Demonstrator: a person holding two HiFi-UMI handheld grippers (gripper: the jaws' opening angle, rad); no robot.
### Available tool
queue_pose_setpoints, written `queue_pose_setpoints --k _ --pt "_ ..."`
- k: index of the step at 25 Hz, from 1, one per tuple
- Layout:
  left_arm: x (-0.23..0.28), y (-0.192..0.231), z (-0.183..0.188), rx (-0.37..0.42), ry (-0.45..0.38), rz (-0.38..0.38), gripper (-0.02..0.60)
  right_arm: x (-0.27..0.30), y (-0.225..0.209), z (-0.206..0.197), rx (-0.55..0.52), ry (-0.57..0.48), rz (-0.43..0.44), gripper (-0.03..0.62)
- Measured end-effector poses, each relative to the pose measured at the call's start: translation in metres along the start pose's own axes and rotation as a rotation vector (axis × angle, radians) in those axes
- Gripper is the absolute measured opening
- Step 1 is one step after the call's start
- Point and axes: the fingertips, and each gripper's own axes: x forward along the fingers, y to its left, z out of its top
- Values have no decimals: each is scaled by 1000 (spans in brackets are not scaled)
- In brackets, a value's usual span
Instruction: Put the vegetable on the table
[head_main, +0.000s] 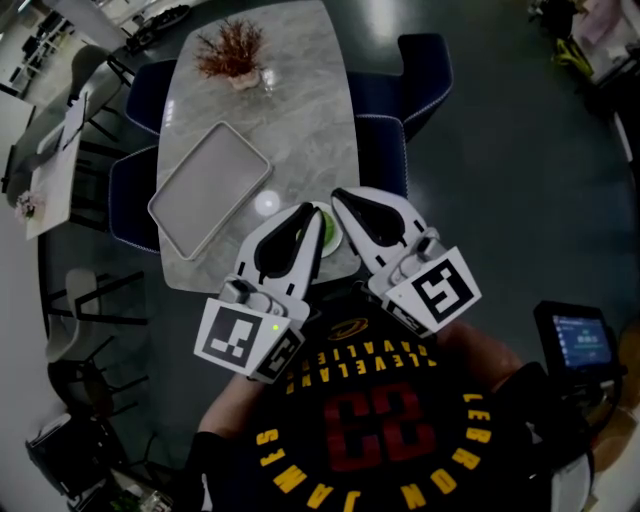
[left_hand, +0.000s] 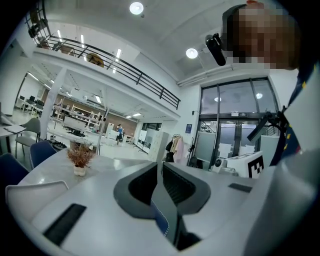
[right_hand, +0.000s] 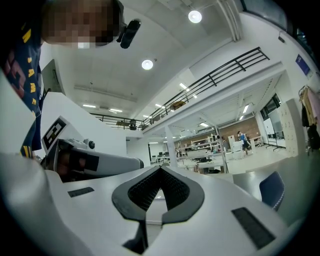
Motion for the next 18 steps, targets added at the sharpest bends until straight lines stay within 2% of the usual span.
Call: queue_pose_setpoints --k 6,11,14,18 --pt "1 10 -9 -25 19 12 37 5 0 -9 -10 19 2 5" --pt "-2 27 -24 -32 30 25 37 15 0 -38 -37 64 13 5" --pt "-5 37 -28 -39 46 48 37 22 4 -49 -12 91 25 5" --pt "1 33 -30 -68 64 23 37 20 1 -44 32 96 -8 5"
